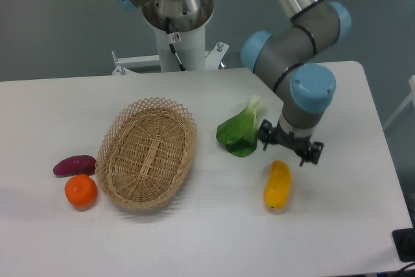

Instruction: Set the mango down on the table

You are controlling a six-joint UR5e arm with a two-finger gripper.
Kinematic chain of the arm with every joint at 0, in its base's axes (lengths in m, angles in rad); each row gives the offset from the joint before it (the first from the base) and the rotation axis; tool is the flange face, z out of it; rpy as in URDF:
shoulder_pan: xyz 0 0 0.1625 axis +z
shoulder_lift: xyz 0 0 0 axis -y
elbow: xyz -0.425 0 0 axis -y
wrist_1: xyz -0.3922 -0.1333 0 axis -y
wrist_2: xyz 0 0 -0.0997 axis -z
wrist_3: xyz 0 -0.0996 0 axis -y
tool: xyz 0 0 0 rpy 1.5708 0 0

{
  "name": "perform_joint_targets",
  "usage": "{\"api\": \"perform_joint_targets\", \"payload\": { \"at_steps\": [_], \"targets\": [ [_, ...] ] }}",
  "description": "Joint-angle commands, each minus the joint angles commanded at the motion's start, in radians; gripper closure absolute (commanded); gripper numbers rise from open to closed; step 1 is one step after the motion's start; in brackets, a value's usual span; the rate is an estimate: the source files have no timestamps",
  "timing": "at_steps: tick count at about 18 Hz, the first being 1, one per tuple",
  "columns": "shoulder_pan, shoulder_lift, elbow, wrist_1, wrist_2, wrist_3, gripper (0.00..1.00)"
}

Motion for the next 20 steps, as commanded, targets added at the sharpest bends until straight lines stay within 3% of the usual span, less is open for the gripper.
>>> {"api": "perform_joint_targets", "payload": {
  "at_steps": [4,9,15,20],
  "targets": [
    [0.002,0.0,0.006,0.023,-0.006,0.0,0.0],
    [0.038,-0.003,0.02,0.123,-0.008,0.024,0.0],
    [0.035,0.0,0.024,0.126,0.0,0.144,0.0],
    [0.035,0.003,0.018,0.127,-0.006,0.147,0.0]
  ]
}}
